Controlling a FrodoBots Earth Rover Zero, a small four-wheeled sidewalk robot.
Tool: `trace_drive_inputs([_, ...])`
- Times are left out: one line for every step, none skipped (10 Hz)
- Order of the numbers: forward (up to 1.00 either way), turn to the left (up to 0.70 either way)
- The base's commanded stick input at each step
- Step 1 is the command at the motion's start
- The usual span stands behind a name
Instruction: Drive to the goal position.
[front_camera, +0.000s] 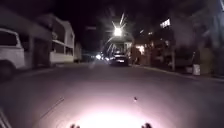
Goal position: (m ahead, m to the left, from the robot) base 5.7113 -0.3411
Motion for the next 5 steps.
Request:
trace_drive_inputs([0.7,0.0])
trace_drive_inputs([0.7,0.0])
trace_drive_inputs([0.7,0.0])
trace_drive_inputs([0.7,0.0])
trace_drive_inputs([0.7,0.0])
